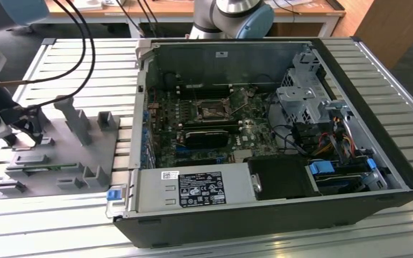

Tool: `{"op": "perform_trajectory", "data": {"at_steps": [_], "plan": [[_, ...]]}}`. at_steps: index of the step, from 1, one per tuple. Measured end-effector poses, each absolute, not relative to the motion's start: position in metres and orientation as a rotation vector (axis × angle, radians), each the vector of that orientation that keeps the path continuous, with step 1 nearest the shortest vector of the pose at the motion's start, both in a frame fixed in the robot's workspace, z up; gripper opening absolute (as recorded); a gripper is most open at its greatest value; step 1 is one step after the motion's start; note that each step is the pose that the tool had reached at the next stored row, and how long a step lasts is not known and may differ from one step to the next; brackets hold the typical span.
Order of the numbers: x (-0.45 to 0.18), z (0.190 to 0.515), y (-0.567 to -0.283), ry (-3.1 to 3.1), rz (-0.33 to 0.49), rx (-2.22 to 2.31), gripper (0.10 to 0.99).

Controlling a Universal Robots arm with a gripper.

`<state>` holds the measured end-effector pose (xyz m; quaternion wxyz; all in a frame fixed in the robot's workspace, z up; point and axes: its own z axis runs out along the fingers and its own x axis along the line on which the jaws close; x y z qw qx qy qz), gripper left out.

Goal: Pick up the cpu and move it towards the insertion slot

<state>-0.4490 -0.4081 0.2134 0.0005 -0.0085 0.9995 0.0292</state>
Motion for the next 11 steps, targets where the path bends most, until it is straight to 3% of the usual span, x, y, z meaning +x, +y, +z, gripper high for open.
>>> {"op": "perform_trajectory", "data": {"at_steps": [11], "plan": [[-0.4490, 0.2190, -0.4081, 3.139, 0.092, -0.027, 0.541]]}}
